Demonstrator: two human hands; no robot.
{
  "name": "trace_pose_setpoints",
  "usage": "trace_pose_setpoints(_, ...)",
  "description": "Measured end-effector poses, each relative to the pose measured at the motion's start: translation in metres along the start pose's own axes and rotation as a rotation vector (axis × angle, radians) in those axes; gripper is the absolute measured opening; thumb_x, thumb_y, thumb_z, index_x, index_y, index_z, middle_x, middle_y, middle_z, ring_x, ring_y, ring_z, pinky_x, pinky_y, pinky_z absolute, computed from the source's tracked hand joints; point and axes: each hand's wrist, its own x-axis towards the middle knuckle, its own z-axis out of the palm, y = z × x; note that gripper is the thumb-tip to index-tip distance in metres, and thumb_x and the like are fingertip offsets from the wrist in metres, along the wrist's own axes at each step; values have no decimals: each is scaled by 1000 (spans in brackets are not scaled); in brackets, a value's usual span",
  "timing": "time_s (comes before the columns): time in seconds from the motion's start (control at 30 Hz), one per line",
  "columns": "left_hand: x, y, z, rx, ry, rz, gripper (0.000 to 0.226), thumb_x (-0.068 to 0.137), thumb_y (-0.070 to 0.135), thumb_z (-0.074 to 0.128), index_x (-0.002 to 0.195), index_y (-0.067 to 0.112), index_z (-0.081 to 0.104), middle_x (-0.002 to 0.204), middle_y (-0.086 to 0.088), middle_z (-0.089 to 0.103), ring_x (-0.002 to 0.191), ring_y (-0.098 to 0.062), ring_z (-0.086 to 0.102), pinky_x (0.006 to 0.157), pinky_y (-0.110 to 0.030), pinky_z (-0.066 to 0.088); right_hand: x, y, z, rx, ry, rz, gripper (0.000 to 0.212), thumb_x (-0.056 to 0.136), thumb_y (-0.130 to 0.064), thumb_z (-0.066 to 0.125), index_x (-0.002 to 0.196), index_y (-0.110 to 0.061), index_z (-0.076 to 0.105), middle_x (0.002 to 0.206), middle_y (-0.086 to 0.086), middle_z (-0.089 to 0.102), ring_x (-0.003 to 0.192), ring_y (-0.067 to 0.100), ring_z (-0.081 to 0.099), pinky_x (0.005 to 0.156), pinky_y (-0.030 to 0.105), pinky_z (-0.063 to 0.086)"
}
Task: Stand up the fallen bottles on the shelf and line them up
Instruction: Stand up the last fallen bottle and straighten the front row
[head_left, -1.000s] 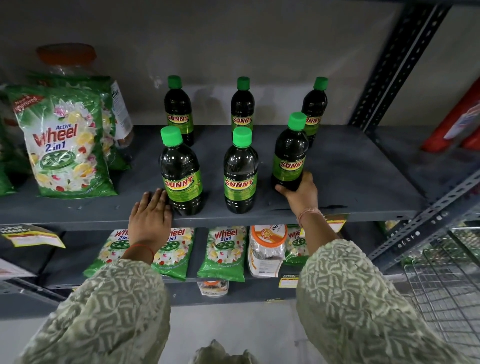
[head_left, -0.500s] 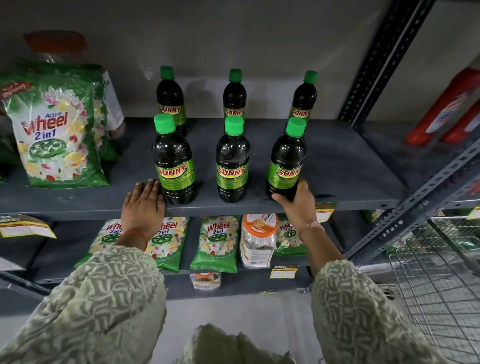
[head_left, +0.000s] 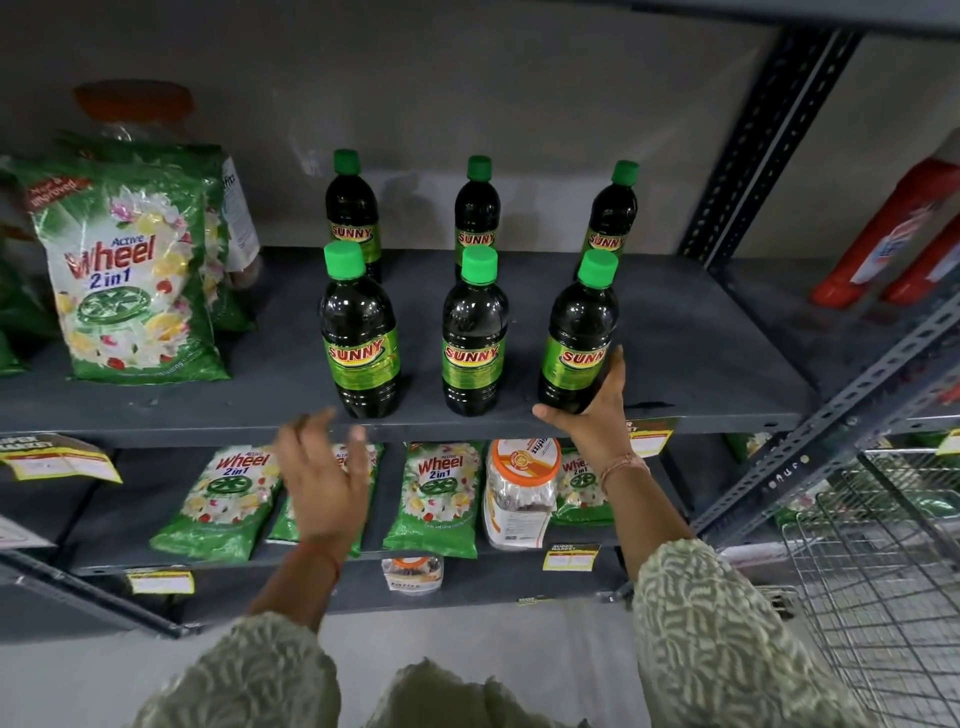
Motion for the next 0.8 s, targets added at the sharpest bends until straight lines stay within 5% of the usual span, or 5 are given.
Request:
trace_pose_setpoints(0.07, -18, 22, 14, -23, -229, 97, 68, 85, 58, 31, 122, 3, 46, 122, -27, 50, 117, -31, 41, 99, -41, 35, 1, -2, -4, -27, -17, -22, 109, 58, -11, 84, 143, -19, 15, 139, 5, 42, 123, 18, 42, 104, 34, 35)
trace_pose_setpoints(0.17, -12, 54, 42, -177, -392, 6, 78, 78, 36, 64, 139, 10, 23, 146, -17, 28, 136, -29, 25, 111, -38, 24, 3, -2, -10, -140, 14, -43, 88, 61, -14, 83, 134, -13, 33, 128, 8, 54, 111, 18, 49, 93, 27, 38)
trace_pose_setpoints(0.27, 11, 70, 65, -308, -420, -147, 94, 64, 22, 79, 139, 12, 22, 145, -14, 33, 135, -28, 30, 112, -38, 26, 5, -1, -13, -203, 30, -76, 78, 62, -16, 82, 127, -9, 40, 122, 11, 57, 111, 21, 52, 89, 25, 39)
trace_pose_setpoints(0.4, 29, 71, 79, -279, -390, -155, 72, 58, 12, 82, 120, 9, 46, 121, -16, 59, 115, -29, 52, 93, -28, 38, 7, 4, -22, -195, 37, -97, 72, 63, -16, 82, 123, -8, 44, 118, 12, 60, 106, 19, 54, 87, 26, 41)
trace_pose_setpoints(0.8, 18, 94, 107, -180, -341, -94, 59, 61, 23, 81, 109, 5, 51, 113, -18, 63, 107, -32, 57, 84, -30, 42, 35, 35, -101, -233, 125, -21, 72, 65, -16, 80, 126, -6, 43, 119, 14, 60, 112, 28, 55, 90, 28, 42)
